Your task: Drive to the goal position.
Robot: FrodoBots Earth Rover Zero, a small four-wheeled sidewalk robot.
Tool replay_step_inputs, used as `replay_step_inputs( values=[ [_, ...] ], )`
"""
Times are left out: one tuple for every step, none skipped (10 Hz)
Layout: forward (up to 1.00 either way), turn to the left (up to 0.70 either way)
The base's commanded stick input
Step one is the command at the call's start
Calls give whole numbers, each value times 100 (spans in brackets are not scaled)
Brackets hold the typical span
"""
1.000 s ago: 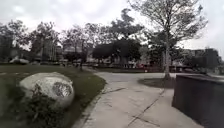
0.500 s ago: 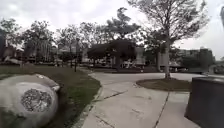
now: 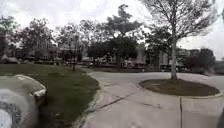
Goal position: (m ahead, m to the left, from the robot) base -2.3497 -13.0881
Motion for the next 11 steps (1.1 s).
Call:
replay_step_inputs(
  values=[
    [100,1],
    [100,1],
    [100,1],
    [100,1],
    [100,1],
    [100,-28],
    [100,-39],
    [100,-34],
    [100,-5],
    [100,1],
    [100,1]
  ],
)
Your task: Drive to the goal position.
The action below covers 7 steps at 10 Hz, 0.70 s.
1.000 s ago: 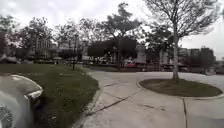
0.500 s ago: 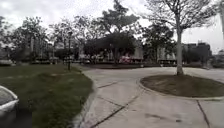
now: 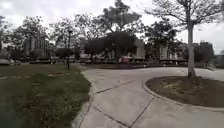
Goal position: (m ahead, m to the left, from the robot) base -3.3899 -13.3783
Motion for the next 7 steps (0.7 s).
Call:
replay_step_inputs(
  values=[
    [100,1],
    [100,0],
    [100,-14],
    [100,-29],
    [100,-39],
    [100,-39],
    [100,-39]
  ],
)
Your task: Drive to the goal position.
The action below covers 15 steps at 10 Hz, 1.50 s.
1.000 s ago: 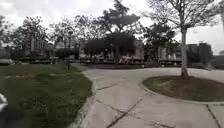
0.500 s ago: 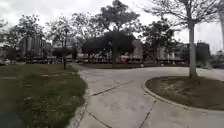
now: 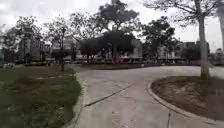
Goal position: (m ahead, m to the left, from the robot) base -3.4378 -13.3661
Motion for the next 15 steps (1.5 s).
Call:
replay_step_inputs(
  values=[
    [100,-20],
    [100,1],
    [100,1],
    [100,1],
    [100,1],
    [100,-3],
    [100,-24],
    [100,-39],
    [100,-39],
    [100,-39],
    [100,-33],
    [100,-11],
    [100,1],
    [100,1],
    [100,1]
  ],
)
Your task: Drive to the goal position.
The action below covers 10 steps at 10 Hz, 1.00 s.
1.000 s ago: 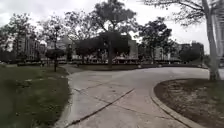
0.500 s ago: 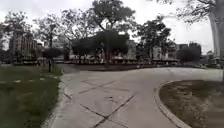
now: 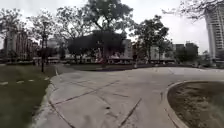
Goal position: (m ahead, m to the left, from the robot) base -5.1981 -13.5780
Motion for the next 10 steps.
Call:
replay_step_inputs(
  values=[
    [100,1],
    [100,1],
    [100,-23],
    [100,-39],
    [100,-39],
    [100,-39],
    [100,-39],
    [100,-39],
    [100,-39],
    [100,-39]
  ],
)
